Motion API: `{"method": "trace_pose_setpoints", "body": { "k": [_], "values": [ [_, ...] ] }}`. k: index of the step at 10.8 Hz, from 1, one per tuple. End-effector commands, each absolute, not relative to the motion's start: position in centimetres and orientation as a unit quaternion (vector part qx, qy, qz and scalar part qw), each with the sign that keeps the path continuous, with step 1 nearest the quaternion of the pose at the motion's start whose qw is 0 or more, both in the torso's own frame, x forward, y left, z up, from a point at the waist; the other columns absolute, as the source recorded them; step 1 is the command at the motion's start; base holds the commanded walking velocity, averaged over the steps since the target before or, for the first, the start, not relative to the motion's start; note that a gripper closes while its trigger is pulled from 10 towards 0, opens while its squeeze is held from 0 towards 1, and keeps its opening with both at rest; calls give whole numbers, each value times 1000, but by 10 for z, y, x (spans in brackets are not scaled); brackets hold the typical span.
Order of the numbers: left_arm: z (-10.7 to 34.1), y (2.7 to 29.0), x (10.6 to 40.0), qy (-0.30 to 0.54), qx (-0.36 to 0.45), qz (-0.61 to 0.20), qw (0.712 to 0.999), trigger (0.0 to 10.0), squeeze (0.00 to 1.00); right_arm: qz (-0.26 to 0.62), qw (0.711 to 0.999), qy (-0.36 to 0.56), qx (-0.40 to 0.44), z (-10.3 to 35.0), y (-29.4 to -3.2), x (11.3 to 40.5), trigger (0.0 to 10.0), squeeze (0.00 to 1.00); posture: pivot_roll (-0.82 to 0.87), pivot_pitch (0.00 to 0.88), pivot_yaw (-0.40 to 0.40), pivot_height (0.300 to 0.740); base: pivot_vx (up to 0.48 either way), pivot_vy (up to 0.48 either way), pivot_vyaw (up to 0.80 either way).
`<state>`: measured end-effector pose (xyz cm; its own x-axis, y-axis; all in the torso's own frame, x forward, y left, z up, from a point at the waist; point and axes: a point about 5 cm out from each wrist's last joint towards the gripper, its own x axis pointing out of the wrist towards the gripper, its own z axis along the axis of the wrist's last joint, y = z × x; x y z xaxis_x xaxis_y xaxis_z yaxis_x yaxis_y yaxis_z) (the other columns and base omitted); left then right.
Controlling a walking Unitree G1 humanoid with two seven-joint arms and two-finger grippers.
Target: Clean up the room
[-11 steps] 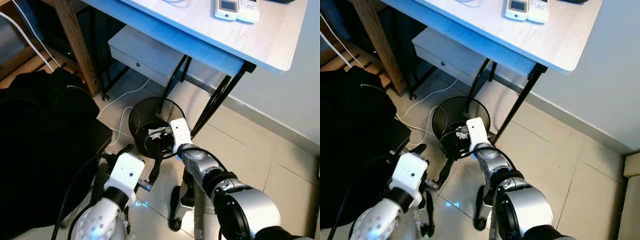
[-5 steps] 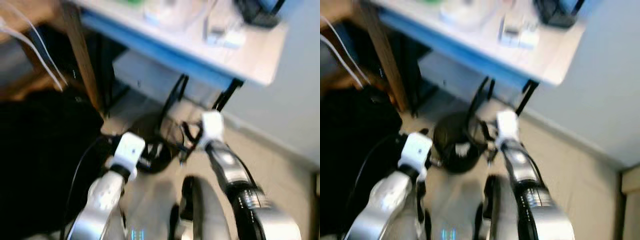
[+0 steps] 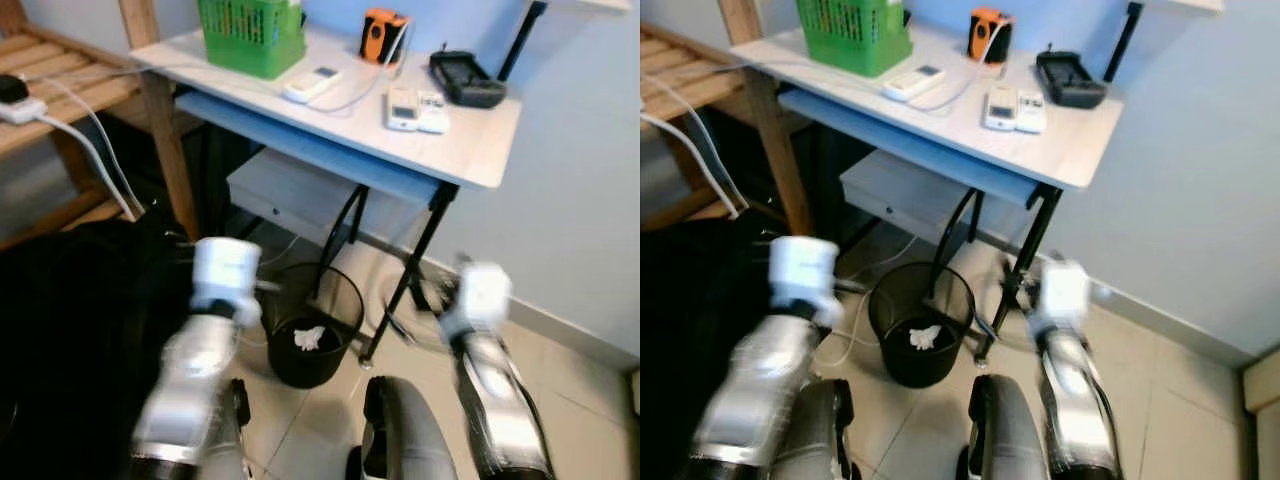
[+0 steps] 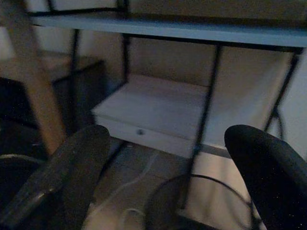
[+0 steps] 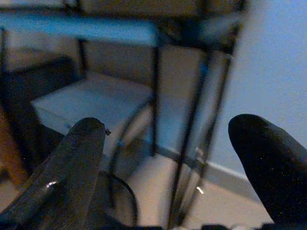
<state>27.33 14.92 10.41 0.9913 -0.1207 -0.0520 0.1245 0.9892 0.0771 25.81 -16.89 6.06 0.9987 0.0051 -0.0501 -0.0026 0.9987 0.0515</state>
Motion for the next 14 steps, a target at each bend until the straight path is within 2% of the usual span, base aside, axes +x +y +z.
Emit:
{"method": "trace_pose_setpoints", "body": {
  "k": [1,2,3,6,10,12,14],
  "values": [
    [101,152,272,23,33,-62,997,10000,0,-26,999,13,34,70,-182,255,10000,0,21,0,-44,578,0,0,0],
    [102,148,270,16,25,-89,996,10000,0,-54,998,7,39,74,-191,246,10000,0,6,0,-35,578,0,0,0],
    [110,138,274,-2,14,-113,993,10000,0,-67,997,3,42,77,-189,242,10000,0,-4,0,-26,578,0,0,0],
    [129,121,292,-24,-35,-115,992,10000,0,-77,996,-4,48,83,-176,240,10000,0,-33,0,-7,578,0,0,0],
    [125,112,296,-26,41,-157,986,10000,0,-52,995,24,80,75,-157,250,10000,0,-4,0,-2,633,0,0,0],
    [118,115,297,-18,49,-147,988,10000,0,-41,995,17,88,79,-157,257,10000,71,0,0,-16,668,0,0,0],
    [102,130,297,28,-4,-99,995,10000,0,-42,995,12,85,81,-163,257,10000,165,-2,0,-28,698,0,0,0]
  ]
}}
